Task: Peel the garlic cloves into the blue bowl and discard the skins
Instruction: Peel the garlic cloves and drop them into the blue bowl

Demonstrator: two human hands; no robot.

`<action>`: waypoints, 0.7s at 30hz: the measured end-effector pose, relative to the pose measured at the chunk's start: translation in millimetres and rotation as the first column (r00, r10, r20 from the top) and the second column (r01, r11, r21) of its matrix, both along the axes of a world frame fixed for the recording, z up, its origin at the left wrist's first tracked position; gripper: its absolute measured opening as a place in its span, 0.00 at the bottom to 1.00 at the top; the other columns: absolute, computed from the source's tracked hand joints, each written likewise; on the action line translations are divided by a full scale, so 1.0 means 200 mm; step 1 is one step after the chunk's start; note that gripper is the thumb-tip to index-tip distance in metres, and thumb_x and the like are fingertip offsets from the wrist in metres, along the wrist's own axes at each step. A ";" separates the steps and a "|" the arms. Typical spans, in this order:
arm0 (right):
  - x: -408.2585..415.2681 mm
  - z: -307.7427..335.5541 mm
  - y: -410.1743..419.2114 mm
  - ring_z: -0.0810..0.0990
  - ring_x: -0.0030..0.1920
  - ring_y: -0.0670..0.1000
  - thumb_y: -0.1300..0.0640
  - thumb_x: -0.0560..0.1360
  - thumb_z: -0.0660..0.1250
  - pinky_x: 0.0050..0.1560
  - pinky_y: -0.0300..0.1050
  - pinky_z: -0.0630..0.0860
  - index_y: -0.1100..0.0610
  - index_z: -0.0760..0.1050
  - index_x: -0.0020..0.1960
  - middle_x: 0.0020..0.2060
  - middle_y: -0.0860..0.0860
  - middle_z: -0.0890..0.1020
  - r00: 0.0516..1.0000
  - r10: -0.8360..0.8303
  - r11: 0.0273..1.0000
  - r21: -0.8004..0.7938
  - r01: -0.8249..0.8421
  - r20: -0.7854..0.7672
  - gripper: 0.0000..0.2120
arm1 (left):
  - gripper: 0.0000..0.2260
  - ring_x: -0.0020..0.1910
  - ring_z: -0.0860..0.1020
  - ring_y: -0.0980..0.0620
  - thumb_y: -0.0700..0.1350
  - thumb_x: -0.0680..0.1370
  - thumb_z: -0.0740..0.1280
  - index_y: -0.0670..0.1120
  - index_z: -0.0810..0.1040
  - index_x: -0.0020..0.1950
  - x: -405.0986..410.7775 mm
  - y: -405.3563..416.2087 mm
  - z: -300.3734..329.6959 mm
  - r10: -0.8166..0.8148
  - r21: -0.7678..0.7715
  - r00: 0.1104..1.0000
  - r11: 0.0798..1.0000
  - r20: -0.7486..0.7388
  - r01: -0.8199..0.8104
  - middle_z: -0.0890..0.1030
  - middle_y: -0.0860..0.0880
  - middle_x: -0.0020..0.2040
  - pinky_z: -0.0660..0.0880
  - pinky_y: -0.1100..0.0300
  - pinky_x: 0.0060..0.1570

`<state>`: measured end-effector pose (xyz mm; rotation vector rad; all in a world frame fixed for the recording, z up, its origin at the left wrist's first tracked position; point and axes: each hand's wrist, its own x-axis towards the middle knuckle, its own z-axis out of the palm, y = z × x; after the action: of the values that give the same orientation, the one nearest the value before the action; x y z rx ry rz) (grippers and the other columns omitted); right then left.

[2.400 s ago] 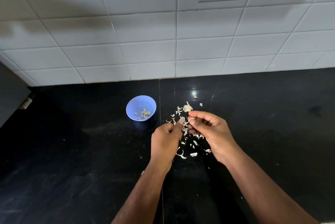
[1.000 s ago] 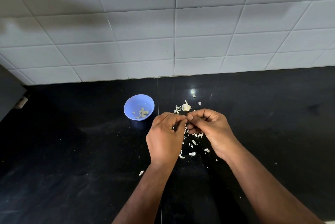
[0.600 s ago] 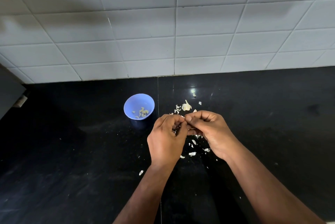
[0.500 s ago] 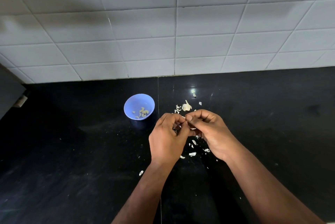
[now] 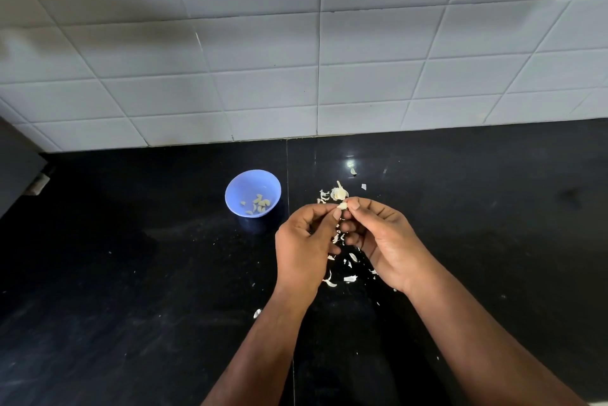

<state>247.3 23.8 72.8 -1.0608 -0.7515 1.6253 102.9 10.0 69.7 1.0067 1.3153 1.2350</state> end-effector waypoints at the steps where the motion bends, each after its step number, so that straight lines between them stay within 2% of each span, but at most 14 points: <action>1: 0.00 0.00 0.00 0.79 0.39 0.47 0.54 0.78 0.71 0.36 0.38 0.77 0.67 0.81 0.59 0.41 0.53 0.82 1.000 0.000 1.000 0.004 0.000 0.001 0.17 | 0.03 0.38 0.85 0.47 0.43 0.81 0.74 0.50 0.87 0.53 0.00 0.00 0.00 0.001 -0.002 1.000 1.000 0.006 -0.001 0.88 0.48 0.47 0.83 0.47 0.42; 4: -0.02 0.01 -0.01 0.81 0.40 0.48 0.56 0.76 0.72 0.37 0.40 0.78 0.65 0.82 0.55 0.41 0.54 0.84 0.997 -0.037 0.999 0.034 0.035 0.062 0.13 | 0.03 0.35 0.83 0.47 0.42 0.81 0.74 0.49 0.85 0.49 0.00 -0.01 0.01 0.008 0.016 1.000 1.000 -0.011 -0.007 0.87 0.47 0.44 0.82 0.51 0.38; 7: -0.04 0.01 -0.02 0.82 0.42 0.51 0.62 0.80 0.71 0.36 0.42 0.79 0.62 0.84 0.53 0.44 0.55 0.86 0.969 -0.102 0.991 0.103 0.080 0.225 0.04 | 0.05 0.36 0.84 0.49 0.39 0.81 0.73 0.46 0.83 0.46 0.01 -0.01 0.01 0.045 0.029 0.998 0.999 -0.037 -0.044 0.87 0.46 0.41 0.79 0.58 0.35; 10: -0.06 0.00 -0.03 0.83 0.41 0.50 0.64 0.81 0.69 0.37 0.44 0.80 0.58 0.84 0.51 0.44 0.52 0.86 0.913 -0.170 0.970 0.227 0.089 0.371 0.05 | 0.06 0.36 0.84 0.47 0.38 0.81 0.73 0.45 0.83 0.44 0.01 -0.01 0.01 0.080 0.036 0.995 0.996 -0.064 -0.077 0.86 0.48 0.39 0.78 0.64 0.34; 12: -0.05 -0.01 -0.04 0.84 0.42 0.46 0.62 0.80 0.71 0.41 0.39 0.79 0.55 0.85 0.50 0.44 0.49 0.86 0.841 -0.223 0.941 0.333 0.055 0.493 0.05 | 0.06 0.37 0.85 0.44 0.38 0.80 0.73 0.45 0.83 0.44 0.01 -0.02 0.01 0.086 0.042 0.993 0.996 -0.080 -0.083 0.85 0.48 0.39 0.77 0.67 0.33; 14: -0.04 -0.01 -0.04 0.83 0.41 0.44 0.61 0.80 0.72 0.41 0.35 0.77 0.54 0.84 0.51 0.44 0.48 0.86 0.784 -0.244 0.927 0.376 0.014 0.571 0.04 | 0.07 0.38 0.85 0.44 0.38 0.80 0.74 0.46 0.83 0.43 0.00 -0.03 0.02 0.075 0.060 0.991 0.996 -0.113 -0.068 0.85 0.48 0.39 0.77 0.67 0.33; 15: -0.04 0.00 -0.04 0.83 0.40 0.44 0.62 0.80 0.72 0.40 0.35 0.78 0.55 0.84 0.51 0.43 0.49 0.86 0.797 -0.224 0.932 0.362 0.006 0.561 0.04 | 0.06 0.38 0.86 0.44 0.39 0.80 0.74 0.46 0.83 0.44 -0.01 -0.03 0.02 0.059 0.077 0.990 0.996 -0.131 -0.049 0.85 0.48 0.39 0.79 0.64 0.34; 18: -0.02 0.03 -0.03 0.84 0.42 0.51 0.64 0.81 0.70 0.39 0.44 0.81 0.58 0.82 0.56 0.43 0.53 0.85 0.902 -0.120 0.960 0.280 -0.001 0.414 0.05 | 0.06 0.42 0.86 0.46 0.39 0.80 0.74 0.49 0.84 0.45 -0.05 0.00 0.00 -0.034 0.115 0.985 0.992 -0.169 0.054 0.86 0.50 0.43 0.85 0.46 0.43; 19: -0.01 0.04 -0.02 0.83 0.43 0.52 0.65 0.81 0.69 0.39 0.45 0.81 0.58 0.81 0.59 0.44 0.54 0.83 0.926 -0.082 0.967 0.253 -0.015 0.369 0.08 | 0.07 0.43 0.85 0.46 0.40 0.80 0.74 0.51 0.85 0.46 -0.07 0.01 0.00 -0.064 0.134 0.980 0.987 -0.188 0.090 0.86 0.50 0.44 0.85 0.43 0.46; 21: 0.03 0.04 -0.01 0.82 0.44 0.52 0.66 0.81 0.68 0.41 0.44 0.81 0.58 0.80 0.65 0.44 0.54 0.81 0.946 0.019 0.975 0.205 -0.089 0.323 0.13 | 0.08 0.45 0.84 0.48 0.41 0.80 0.75 0.54 0.85 0.47 -0.10 0.02 0.00 -0.109 0.174 0.967 0.973 -0.230 0.151 0.85 0.51 0.46 0.84 0.45 0.47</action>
<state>252.9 21.0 81.4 -1.1650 -1.1559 1.3922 82.2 14.6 70.4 1.3771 1.2909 1.1904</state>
